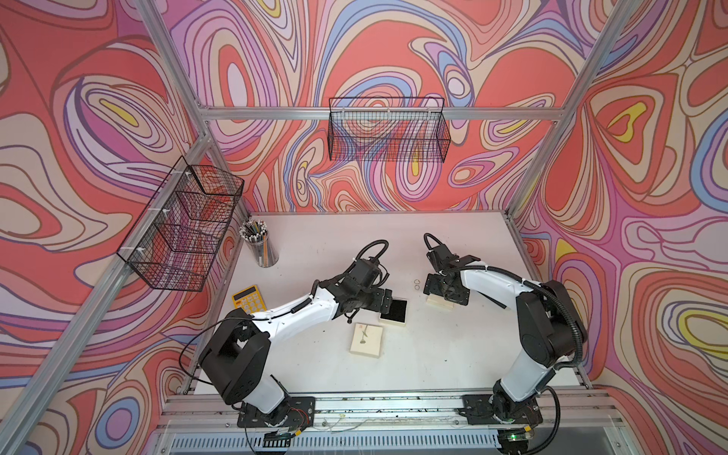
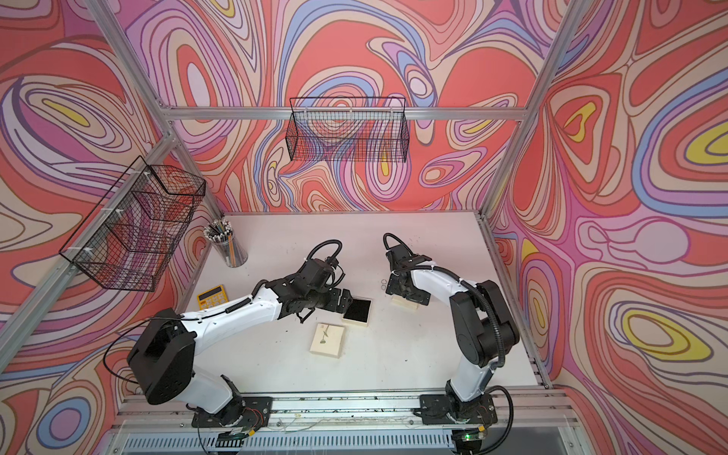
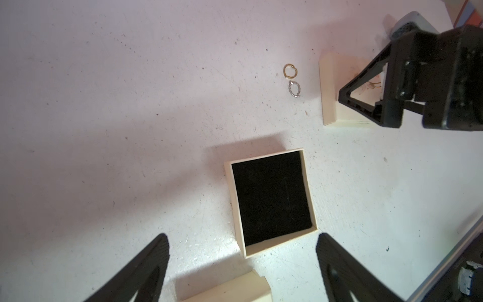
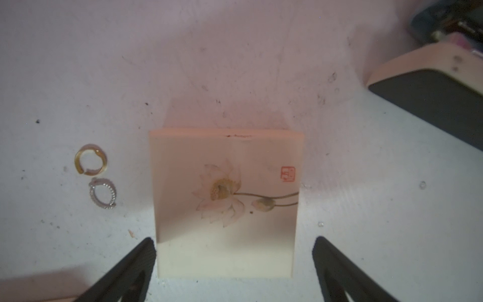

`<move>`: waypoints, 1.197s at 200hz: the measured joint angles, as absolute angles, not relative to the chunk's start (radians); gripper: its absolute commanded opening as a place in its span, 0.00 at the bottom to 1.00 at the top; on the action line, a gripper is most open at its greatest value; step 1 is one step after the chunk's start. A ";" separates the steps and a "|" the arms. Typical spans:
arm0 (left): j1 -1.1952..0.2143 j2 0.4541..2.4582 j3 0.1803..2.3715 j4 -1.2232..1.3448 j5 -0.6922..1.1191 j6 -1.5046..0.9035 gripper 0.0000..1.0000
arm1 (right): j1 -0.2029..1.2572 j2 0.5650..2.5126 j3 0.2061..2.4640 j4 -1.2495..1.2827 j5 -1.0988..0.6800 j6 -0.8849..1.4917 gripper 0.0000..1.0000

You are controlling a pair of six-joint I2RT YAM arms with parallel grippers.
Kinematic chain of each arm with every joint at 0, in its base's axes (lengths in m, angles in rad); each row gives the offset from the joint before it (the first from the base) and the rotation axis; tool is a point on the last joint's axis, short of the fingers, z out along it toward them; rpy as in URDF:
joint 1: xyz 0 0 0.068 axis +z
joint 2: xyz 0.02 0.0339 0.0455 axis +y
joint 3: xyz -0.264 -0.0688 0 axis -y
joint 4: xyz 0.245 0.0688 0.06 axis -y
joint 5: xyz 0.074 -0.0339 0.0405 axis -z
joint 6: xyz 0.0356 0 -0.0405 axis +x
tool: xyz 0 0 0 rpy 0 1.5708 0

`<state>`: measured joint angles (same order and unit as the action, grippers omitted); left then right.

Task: Take the rings out of the lift-off lid box
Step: Pick up the lid from the center of the board.

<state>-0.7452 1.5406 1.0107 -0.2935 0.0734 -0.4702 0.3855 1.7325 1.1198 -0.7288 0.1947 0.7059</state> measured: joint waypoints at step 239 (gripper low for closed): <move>-0.613 1.462 0.936 -0.281 0.064 -0.484 1.00 | 0.583 1.570 1.102 -0.705 0.120 0.784 0.79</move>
